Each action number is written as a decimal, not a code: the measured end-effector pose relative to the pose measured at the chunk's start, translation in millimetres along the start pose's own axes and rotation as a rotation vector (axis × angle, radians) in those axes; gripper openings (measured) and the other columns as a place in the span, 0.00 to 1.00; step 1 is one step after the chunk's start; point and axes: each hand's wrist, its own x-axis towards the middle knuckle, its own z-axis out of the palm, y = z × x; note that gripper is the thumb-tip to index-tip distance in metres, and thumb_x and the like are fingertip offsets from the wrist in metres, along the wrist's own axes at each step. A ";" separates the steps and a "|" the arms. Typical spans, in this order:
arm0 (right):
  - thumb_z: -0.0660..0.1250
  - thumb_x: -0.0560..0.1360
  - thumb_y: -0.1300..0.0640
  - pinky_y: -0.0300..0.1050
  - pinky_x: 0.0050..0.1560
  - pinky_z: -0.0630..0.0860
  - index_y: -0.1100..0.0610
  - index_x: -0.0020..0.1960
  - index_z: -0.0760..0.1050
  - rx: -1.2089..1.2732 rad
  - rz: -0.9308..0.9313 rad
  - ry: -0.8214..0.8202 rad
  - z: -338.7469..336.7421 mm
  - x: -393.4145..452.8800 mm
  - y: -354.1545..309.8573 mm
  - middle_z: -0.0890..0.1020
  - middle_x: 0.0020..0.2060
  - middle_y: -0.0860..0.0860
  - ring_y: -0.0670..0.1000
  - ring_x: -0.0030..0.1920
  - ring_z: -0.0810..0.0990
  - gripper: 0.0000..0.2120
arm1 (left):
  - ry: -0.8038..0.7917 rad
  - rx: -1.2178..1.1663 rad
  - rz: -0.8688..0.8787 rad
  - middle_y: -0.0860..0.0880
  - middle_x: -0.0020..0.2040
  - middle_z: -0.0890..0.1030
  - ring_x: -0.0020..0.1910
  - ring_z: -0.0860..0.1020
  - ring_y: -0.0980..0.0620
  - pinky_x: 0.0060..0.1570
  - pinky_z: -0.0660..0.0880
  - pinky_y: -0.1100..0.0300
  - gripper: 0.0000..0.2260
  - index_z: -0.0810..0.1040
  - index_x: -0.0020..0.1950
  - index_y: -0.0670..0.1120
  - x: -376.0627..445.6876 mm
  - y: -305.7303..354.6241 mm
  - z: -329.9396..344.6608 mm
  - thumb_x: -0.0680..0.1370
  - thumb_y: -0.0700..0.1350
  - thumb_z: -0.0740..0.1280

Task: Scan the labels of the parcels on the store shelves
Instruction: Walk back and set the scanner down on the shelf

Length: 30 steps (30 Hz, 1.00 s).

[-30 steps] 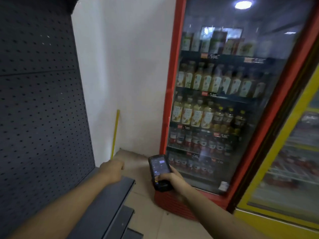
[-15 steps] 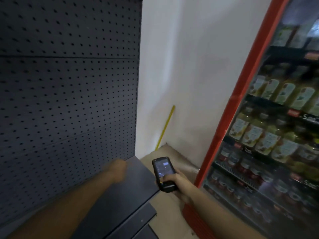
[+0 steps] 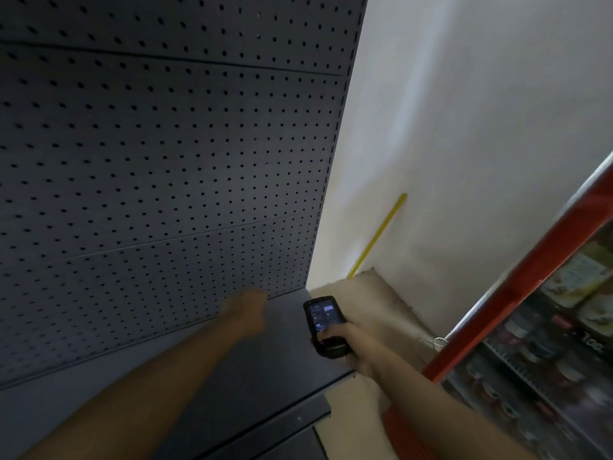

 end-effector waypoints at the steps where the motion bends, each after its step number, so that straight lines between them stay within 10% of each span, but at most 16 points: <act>1: 0.72 0.58 0.66 0.48 0.40 0.78 0.62 0.53 0.77 0.004 0.003 -0.003 -1.9 5.8 -0.3 0.82 0.46 0.63 0.61 0.47 0.80 0.23 | 0.008 0.001 -0.001 0.45 0.54 0.80 0.51 0.79 0.48 0.52 0.79 0.53 0.09 0.77 0.56 0.44 4.0 -1.1 3.0 0.76 0.40 0.65; 30: 0.63 0.73 0.75 0.55 0.53 0.79 0.65 0.56 0.73 0.232 0.348 -0.330 -63.8 149.8 29.5 0.78 0.49 0.65 0.62 0.48 0.80 0.14 | -0.183 0.082 -0.405 0.43 0.68 0.71 0.65 0.71 0.44 0.65 0.67 0.52 0.22 0.68 0.71 0.43 52.2 53.6 98.5 0.78 0.45 0.64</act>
